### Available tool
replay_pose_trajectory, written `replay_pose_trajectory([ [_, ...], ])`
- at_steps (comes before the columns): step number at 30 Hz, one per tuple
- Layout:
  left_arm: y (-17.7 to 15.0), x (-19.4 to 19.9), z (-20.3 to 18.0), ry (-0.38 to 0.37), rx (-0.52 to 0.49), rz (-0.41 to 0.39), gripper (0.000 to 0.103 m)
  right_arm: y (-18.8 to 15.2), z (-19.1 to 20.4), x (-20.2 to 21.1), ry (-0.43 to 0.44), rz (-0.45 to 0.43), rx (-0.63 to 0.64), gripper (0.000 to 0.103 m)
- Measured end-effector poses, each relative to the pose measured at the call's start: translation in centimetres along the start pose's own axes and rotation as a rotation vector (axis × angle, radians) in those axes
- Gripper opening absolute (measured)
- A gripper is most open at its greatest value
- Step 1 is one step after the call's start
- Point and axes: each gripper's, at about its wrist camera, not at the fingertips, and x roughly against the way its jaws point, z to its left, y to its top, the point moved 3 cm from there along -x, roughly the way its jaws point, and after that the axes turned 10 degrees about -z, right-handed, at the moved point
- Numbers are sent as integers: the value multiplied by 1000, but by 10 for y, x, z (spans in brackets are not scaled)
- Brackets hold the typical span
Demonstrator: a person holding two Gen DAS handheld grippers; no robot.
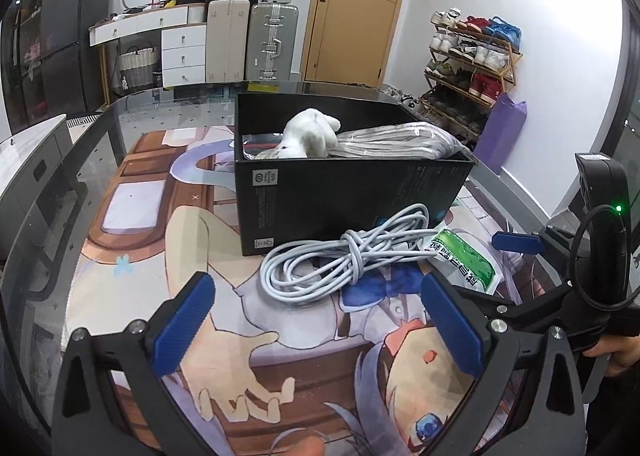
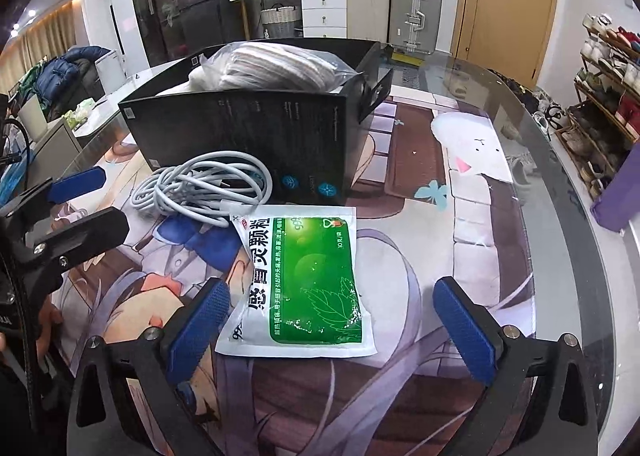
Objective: Organize soft objects
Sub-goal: 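Move both tools back toward the white cable and green packet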
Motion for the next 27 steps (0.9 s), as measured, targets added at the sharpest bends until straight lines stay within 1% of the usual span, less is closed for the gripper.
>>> replay_pose_trajectory([
  [5, -1, -1, -2, 6, -6, 1, 103, -1, 0, 3, 6, -8, 0, 102],
  [7, -2, -2, -3, 3, -14, 4, 103, -1, -1, 5, 2, -19, -5, 97],
  [8, -3, -2, -3, 3, -16, 6, 103, -2, -2, 6, 1, -23, -8, 96],
  [15, -3, -3, -3, -13, -10, 13, 103, -2, 3, 10, 12, -47, 18, 81],
  [17, -3, -3, -2, -18, -4, 15, 103, -2, 5, 11, 21, -54, 23, 75],
  [19, -2, -3, 0, -14, 9, 10, 103, -2, 6, 13, 26, -62, 25, 64],
  [21, -2, -4, 0, -24, 14, 18, 103, -2, 6, 16, 33, -70, 29, 57],
  [24, -2, -5, -1, -25, 11, 22, 103, -3, 8, 18, 40, -71, 34, 51],
  [27, -3, -4, -5, -17, -8, 19, 103, -3, 7, 19, 56, -70, 27, 49],
])
